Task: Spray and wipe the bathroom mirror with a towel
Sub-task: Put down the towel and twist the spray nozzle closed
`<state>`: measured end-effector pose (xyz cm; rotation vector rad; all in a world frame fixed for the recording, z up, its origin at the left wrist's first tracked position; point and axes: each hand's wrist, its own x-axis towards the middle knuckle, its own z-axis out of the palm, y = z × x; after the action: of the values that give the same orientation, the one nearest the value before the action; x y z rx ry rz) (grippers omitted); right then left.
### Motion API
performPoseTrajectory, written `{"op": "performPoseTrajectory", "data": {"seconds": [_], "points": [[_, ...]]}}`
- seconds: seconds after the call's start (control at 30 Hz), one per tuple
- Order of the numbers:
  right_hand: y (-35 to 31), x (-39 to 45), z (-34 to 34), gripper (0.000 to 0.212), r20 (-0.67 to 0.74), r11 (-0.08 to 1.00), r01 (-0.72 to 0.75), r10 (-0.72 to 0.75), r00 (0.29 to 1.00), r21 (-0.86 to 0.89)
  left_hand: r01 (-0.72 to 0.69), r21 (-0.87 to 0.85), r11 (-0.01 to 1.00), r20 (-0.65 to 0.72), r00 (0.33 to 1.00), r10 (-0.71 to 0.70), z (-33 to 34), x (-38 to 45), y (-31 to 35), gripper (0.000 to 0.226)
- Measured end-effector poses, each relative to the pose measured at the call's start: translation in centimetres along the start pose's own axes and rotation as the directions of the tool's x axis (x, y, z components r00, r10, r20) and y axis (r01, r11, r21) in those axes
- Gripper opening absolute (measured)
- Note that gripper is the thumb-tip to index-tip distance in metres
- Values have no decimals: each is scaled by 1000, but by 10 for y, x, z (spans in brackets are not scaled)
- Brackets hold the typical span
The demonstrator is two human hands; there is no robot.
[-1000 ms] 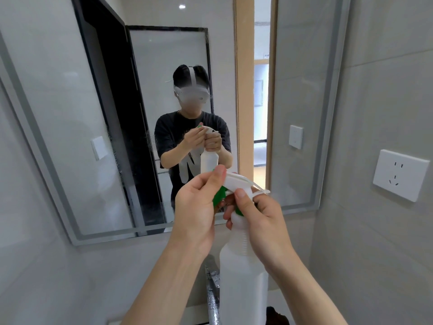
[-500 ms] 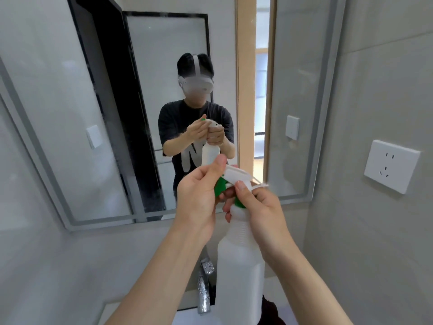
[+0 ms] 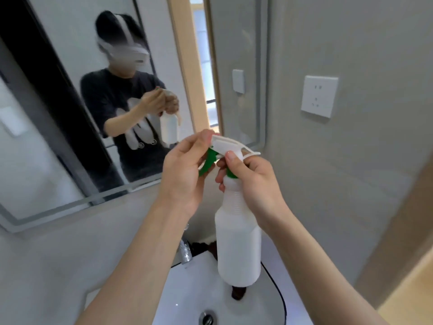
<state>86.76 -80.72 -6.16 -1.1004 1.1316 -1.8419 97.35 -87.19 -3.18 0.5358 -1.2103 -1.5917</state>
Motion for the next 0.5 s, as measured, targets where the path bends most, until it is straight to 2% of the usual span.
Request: {"op": "performPoseTrajectory", "data": {"seconds": [0.13,0.2,0.27,0.4,0.5], "points": [[9,-46,3,29,-99,999,-5,0,995,-45,113,-48,992,153,983,-104,-11,-39,-5,31],[15,-74,5,31,-166,999,-12,5,986,-42,152,-26,988,270,953,-139,-21,-65,-13,27],[21,-103,6,35,-233,998,-32,18,972,-54,229,1,973,333,918,-217,-34,-89,-29,29],[32,-161,-2,32,-354,996,-78,60,933,-37,409,58,911,408,823,-396,-56,-136,-74,66],[44,-198,-19,32,-470,995,-97,68,880,-37,411,259,874,426,764,-485,-73,-175,-107,94]]}}
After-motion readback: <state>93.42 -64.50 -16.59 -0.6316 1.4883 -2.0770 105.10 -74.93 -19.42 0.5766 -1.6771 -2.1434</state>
